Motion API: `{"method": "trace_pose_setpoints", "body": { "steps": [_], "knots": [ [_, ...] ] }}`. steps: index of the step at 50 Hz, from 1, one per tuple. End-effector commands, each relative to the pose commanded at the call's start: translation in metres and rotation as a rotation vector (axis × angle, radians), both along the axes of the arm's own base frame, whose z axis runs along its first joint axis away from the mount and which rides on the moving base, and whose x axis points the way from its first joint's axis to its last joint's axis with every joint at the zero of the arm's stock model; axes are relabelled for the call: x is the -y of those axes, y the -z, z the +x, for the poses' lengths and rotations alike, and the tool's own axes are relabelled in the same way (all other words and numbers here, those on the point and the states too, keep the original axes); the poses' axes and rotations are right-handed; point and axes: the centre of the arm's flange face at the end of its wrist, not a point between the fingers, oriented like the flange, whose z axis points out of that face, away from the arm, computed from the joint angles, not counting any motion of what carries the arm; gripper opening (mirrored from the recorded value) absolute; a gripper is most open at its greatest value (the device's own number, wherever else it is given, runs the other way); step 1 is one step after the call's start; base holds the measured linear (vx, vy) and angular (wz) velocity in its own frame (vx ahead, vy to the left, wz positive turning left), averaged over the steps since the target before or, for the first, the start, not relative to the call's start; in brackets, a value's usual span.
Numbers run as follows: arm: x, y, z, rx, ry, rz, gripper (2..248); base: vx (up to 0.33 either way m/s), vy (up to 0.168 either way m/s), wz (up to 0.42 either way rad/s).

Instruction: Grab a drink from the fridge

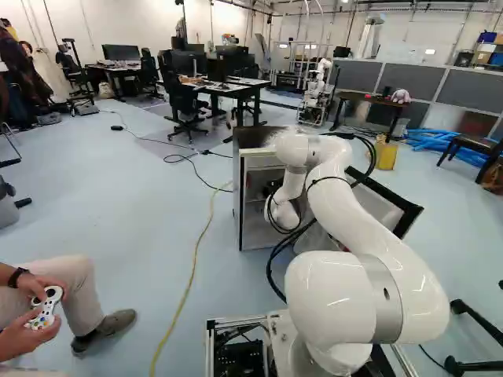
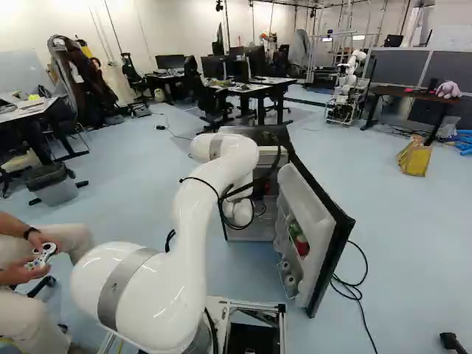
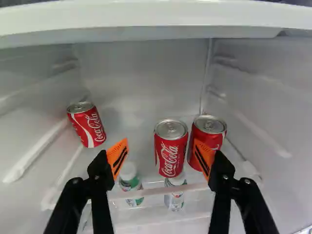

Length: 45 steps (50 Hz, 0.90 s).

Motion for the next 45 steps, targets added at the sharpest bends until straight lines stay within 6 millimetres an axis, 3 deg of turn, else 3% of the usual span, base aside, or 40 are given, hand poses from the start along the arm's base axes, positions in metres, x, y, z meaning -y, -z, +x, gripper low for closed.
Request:
{"method": "trace_pose_setpoints", "body": {
  "steps": [45],
  "knots": [
    [0.001,0.009,0.022,0.044,-0.005,-0.008,191,0.0,0.0,0.0]
  ]
}}
